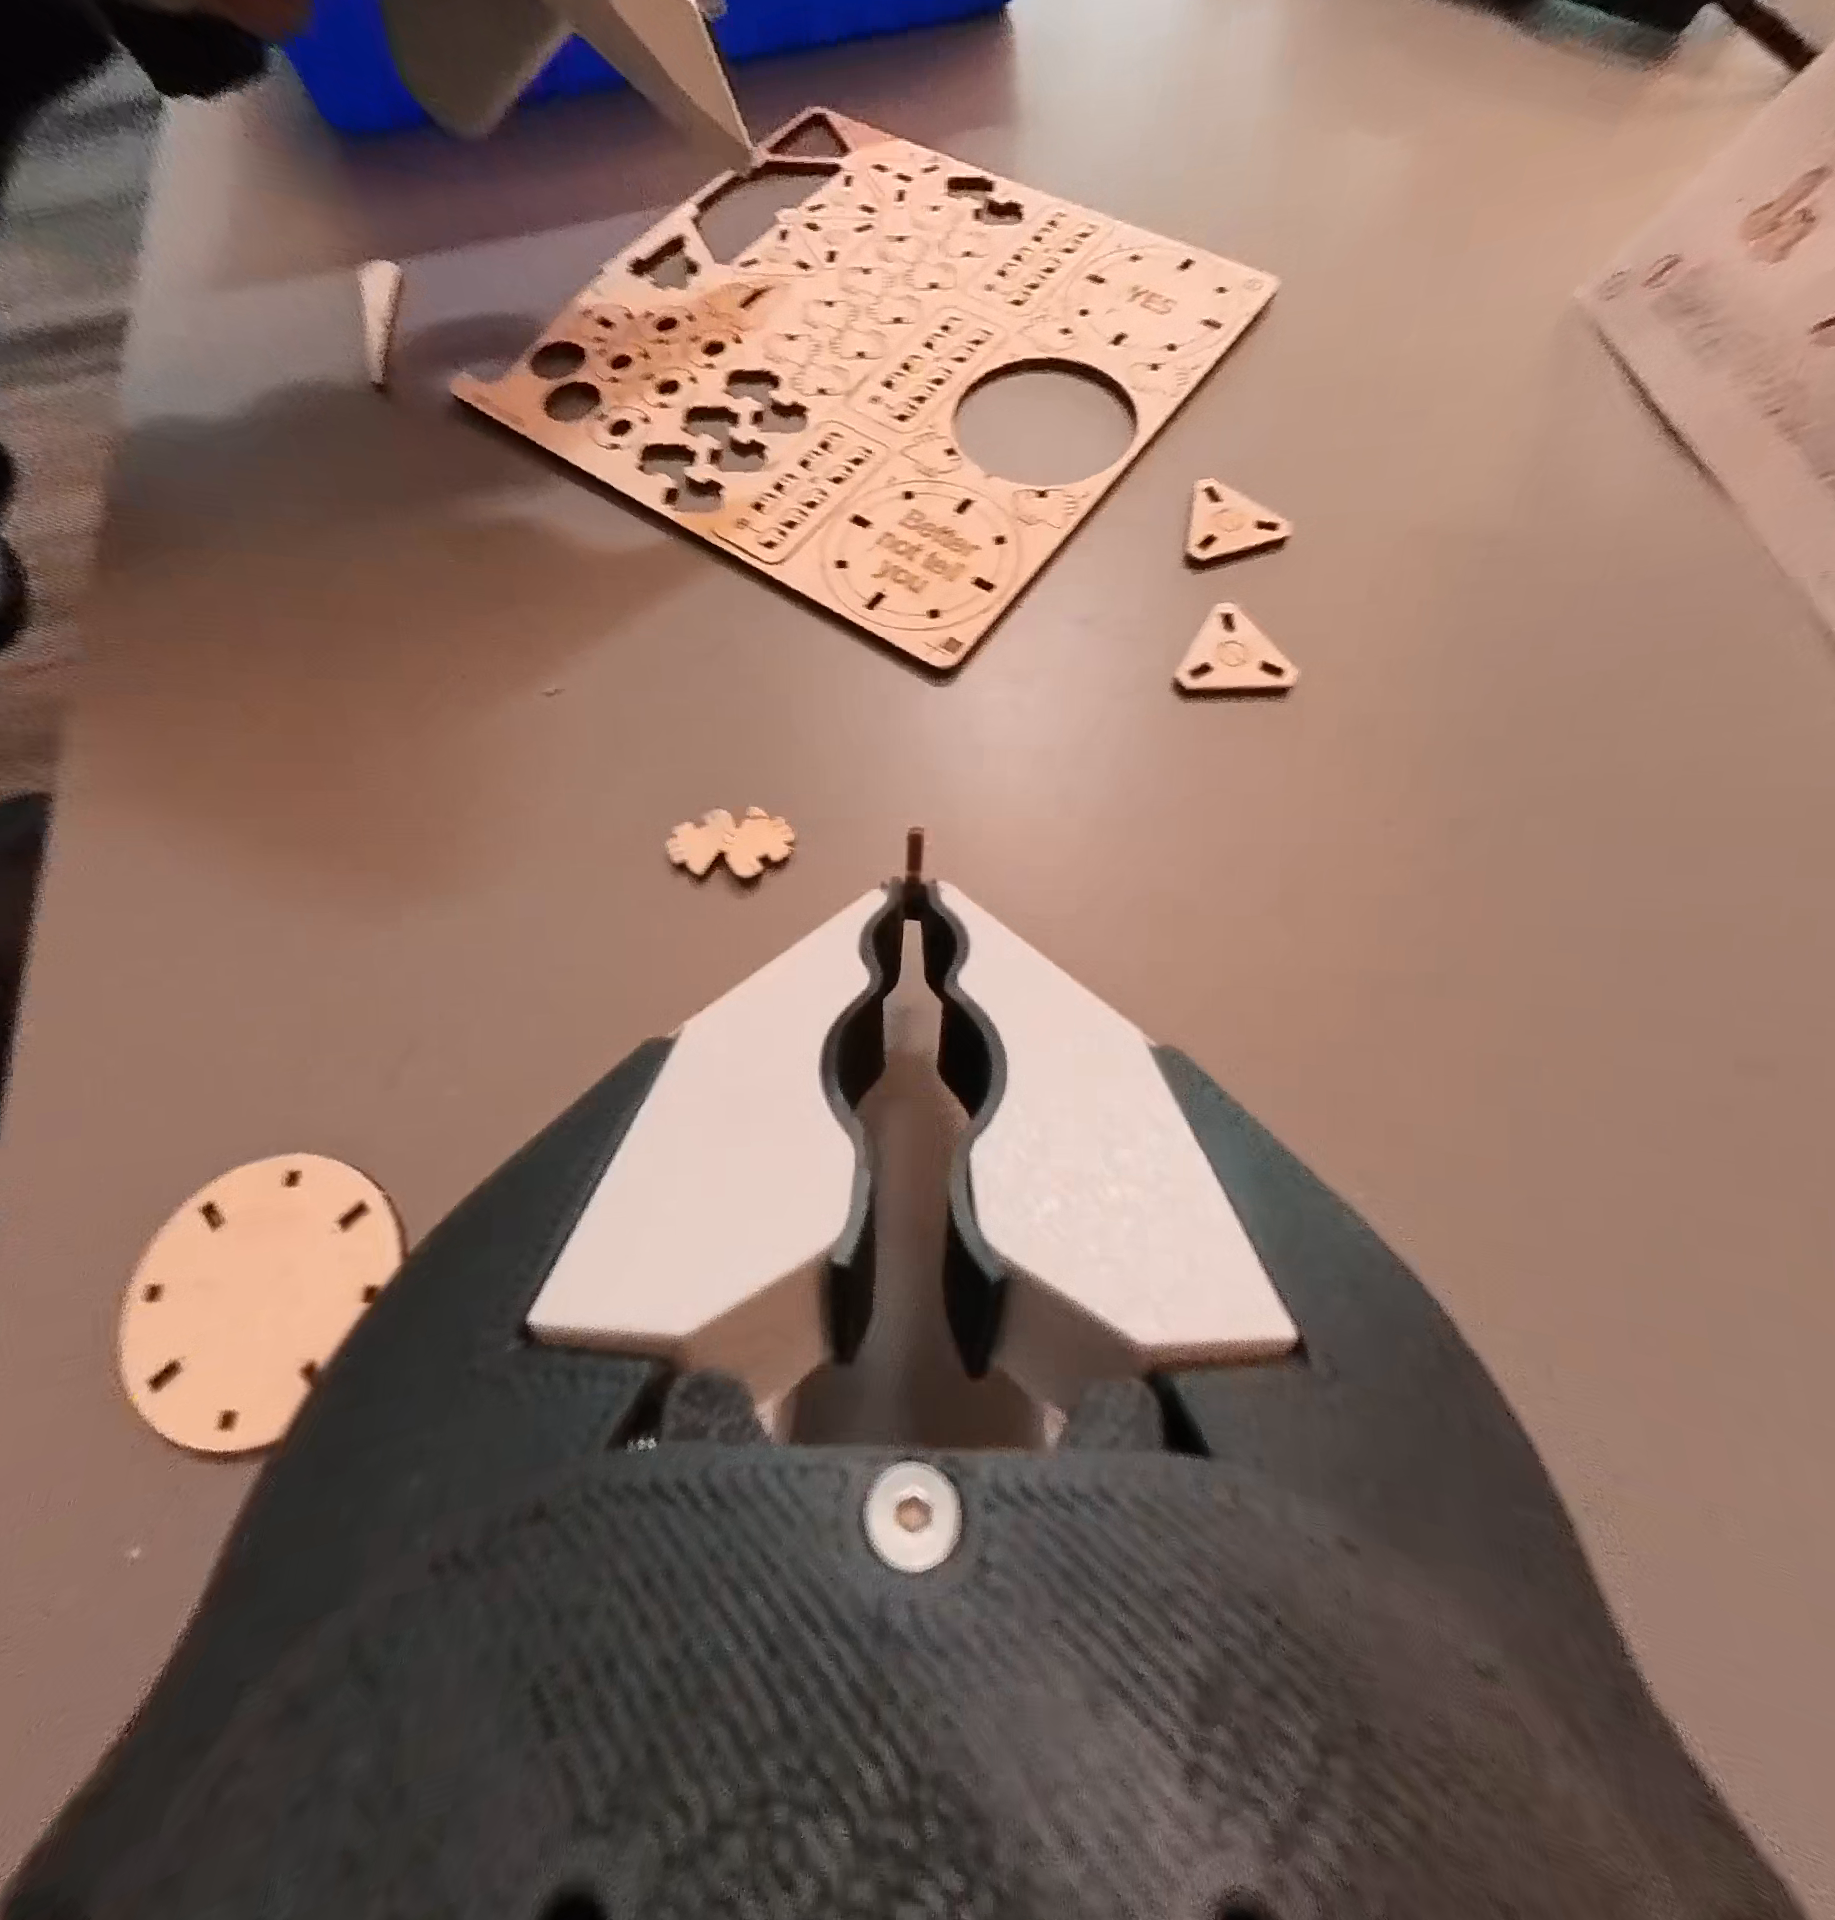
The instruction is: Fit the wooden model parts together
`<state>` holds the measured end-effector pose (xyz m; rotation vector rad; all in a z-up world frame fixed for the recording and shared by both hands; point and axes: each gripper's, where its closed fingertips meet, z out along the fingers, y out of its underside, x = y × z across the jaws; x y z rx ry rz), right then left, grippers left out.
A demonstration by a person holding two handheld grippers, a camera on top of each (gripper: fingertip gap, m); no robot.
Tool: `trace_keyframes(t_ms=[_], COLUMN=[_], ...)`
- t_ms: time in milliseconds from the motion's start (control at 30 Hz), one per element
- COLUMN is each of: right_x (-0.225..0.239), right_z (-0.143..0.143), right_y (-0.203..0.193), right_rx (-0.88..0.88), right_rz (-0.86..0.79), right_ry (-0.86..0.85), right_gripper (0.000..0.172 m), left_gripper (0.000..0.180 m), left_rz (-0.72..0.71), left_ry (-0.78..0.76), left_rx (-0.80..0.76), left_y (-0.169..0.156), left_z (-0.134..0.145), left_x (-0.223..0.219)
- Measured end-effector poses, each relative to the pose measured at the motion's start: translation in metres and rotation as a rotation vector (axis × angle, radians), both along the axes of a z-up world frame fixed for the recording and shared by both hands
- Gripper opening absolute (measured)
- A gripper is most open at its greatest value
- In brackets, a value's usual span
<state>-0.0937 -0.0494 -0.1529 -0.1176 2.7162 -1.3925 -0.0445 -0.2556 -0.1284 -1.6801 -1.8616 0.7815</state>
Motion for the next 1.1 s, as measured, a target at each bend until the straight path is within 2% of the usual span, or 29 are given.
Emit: trace_keyframes(t_ms=[700, 1100], right_x=[0.012, 0.005], right_z=[-0.019, -0.013], right_y=[0.000, -0.001], right_rx=[0.096, 0.065], right_rz=[0.026, -0.001], right_ry=[-0.039, 0.001], right_gripper=[0.002, 0.006], left_gripper=[0.089, 0.086], left_rz=[-0.062, -0.093], left_ry=[0.025, 0.079], left_rx=[0.055, 0.057], left_y=[0.018, 0.028], left_z=[0.002, 0.010], left_x=[-0.006, -0.013])
